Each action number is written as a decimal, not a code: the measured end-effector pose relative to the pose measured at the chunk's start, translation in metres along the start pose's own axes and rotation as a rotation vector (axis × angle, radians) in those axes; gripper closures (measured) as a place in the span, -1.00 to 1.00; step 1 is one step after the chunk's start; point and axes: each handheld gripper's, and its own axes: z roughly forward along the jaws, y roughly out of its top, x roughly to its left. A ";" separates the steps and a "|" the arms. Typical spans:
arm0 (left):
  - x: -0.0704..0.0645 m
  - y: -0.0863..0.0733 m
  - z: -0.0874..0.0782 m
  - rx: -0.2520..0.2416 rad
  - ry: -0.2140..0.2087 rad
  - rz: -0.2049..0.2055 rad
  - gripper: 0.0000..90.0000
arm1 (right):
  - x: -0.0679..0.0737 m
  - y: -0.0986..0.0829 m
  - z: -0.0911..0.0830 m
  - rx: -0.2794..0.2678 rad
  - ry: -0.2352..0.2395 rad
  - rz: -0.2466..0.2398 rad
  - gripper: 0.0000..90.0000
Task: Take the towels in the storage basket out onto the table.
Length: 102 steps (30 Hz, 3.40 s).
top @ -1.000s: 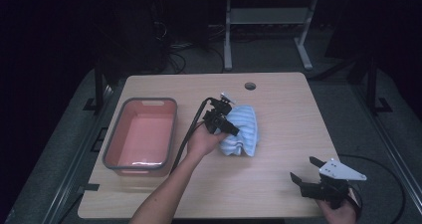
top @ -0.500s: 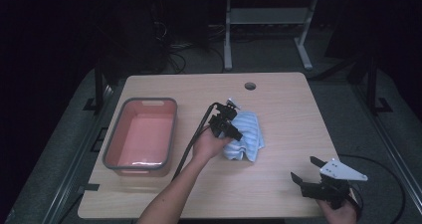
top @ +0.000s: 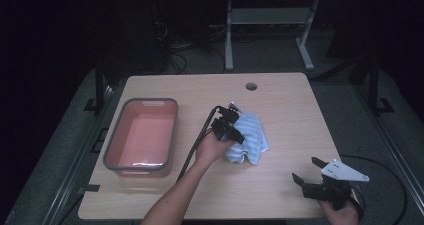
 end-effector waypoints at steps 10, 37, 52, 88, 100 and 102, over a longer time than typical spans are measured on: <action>-0.002 -0.001 -0.003 -0.010 0.004 0.014 0.07 | 0.001 0.000 0.000 0.001 0.002 -0.003 -0.69; -0.003 -0.005 -0.032 -0.105 -0.021 0.019 -0.26 | 0.003 0.003 0.007 0.019 0.009 -0.024 -0.69; -0.003 -0.016 -0.058 -0.156 -0.039 0.012 -0.36 | 0.001 0.002 0.011 0.035 0.004 -0.022 -0.69; -0.001 -0.078 -0.074 -0.175 -0.002 0.046 -0.39 | 0.004 0.001 0.013 0.053 0.001 -0.032 -0.69; -0.010 -0.097 -0.072 -0.172 -0.001 0.079 -0.39 | 0.004 0.000 0.013 0.053 -0.002 -0.034 -0.69; -0.010 -0.100 -0.071 -0.173 0.001 0.084 -0.39 | 0.004 0.000 0.013 0.054 -0.004 -0.034 -0.69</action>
